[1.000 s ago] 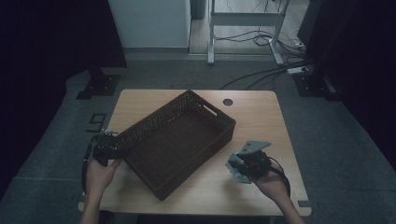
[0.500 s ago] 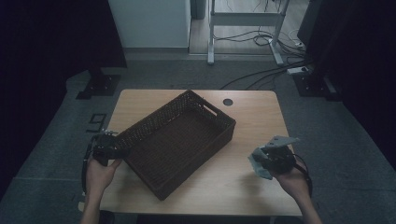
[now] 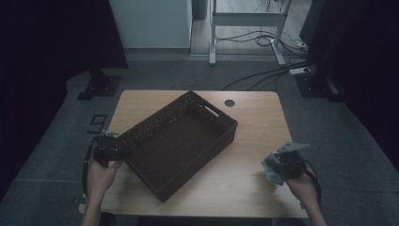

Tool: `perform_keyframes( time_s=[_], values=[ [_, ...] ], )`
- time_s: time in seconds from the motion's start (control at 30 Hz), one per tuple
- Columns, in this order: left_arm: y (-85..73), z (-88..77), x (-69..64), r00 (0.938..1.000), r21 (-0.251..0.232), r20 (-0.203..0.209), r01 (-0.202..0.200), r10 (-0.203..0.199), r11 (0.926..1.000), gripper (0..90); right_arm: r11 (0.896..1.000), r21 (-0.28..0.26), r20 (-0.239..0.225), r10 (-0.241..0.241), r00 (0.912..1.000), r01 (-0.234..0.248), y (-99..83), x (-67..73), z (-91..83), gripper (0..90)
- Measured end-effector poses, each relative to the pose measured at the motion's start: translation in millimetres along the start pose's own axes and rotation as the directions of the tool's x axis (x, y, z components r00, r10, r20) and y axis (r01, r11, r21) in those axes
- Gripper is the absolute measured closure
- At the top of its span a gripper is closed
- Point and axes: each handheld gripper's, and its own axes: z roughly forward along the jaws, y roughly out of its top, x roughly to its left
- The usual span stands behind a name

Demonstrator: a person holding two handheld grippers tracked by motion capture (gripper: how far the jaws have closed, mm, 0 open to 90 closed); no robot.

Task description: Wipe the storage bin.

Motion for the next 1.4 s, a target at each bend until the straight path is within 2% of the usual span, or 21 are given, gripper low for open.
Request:
perform_keyframes(
  time_s=[0.43,0.6,0.77,0.93,1.1,1.2,1.3,1.4],
  values=[
    [-0.2,0.0,0.0,1.0,-0.002,0.0,0.0,0.0,1.0,36.3,0.999,0.034,-0.016,0.024,0.9996,-0.024,-21.2,-1.6,24.9,67.0],
    [-0.2,0.1,0.1,1.0,-0.003,0.0,0.0,0.0,1.0,36.3,0.998,0.063,-0.018,0.031,0.9994,-0.03,-28.4,-3.2,33.1,62.6],
    [-0.1,0.2,0.6,1.0,-0.003,0.004,-0.001,0.001,1.0,36.1,0.997,0.067,-0.014,0.033,0.9994,-0.032,-30.9,-4.1,34.1,57.3],
    [-0.3,0.3,1.5,0.9998,-0.009,0.017,0.008,-0.008,0.9999,34.1,0.998,0.022,0.007,0.058,0.9983,-0.058,-28.8,-7.8,23.9,37.8],
    [0.9,1.4,-4.2,1.0,0.003,0.006,0.001,-0.001,1.0,24.3,0.998,-0.016,0.033,0.067,0.9972,-0.067,-24.1,-9.1,12.6,27.6],
    [1.0,0.8,-7.5,1.0,0.013,-0.003,0.009,-0.009,0.9999,22.4,0.998,-0.042,0.052,0.058,0.997,-0.056,-19.0,-6.4,5.8,25.0],
    [0.2,-3.1,-9.4,0.9999,0.019,0.0,0.013,-0.013,0.9997,23.2,0.997,-0.065,0.05,0.047,0.9976,-0.043,-13.3,-3.1,1.3,25.0],
    [-0.2,-4.9,-13.4,0.9997,0.033,-0.023,-0.012,0.013,0.9994,32.1,0.996,-0.082,0.04,0.036,0.9986,-0.032,-6.3,1.8,-0.1,25.4]
  ],
)
